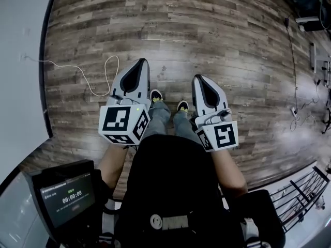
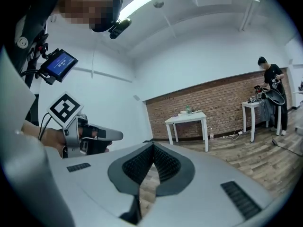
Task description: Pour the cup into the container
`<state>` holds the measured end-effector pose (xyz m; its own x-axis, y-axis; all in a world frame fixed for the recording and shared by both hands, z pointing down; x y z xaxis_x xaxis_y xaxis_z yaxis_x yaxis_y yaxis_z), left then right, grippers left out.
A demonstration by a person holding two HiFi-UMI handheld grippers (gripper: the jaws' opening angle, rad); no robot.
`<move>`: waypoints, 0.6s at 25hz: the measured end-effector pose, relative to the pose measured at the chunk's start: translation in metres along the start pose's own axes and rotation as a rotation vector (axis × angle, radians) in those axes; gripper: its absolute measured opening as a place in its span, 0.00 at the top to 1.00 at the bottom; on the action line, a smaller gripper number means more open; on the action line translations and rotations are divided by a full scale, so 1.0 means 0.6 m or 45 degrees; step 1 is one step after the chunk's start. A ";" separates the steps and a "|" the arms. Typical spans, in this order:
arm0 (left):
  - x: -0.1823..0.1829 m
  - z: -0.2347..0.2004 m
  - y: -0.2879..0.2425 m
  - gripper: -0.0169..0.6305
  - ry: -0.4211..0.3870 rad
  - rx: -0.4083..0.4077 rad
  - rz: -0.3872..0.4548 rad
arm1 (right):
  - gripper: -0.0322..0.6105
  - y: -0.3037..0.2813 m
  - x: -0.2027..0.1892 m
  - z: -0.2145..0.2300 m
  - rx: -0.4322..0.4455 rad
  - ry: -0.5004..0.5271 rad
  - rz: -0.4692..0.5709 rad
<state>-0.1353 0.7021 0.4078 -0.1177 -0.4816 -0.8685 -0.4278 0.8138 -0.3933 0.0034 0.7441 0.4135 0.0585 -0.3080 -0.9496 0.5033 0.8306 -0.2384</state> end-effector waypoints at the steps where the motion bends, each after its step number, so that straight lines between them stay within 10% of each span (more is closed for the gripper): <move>1: 0.000 -0.004 -0.004 0.97 0.032 -0.026 -0.036 | 0.95 -0.008 0.003 -0.001 0.001 0.002 -0.001; 15: 0.024 0.073 -0.103 0.97 -0.061 -0.060 0.017 | 0.95 -0.083 0.028 0.078 0.036 -0.014 0.035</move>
<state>-0.0710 0.6590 0.4065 -0.0809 -0.4540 -0.8873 -0.4687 0.8030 -0.3681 0.0196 0.6761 0.4187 0.0821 -0.2906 -0.9533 0.5254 0.8254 -0.2064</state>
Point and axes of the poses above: the fingertips, and each gripper's own axes: y backward along the fingers, z to its right, x out of its top, the point moved 1 cm from there along y, backward along the fingers, and after that the axes turned 2 degrees about -z, right-handed, at the moved point
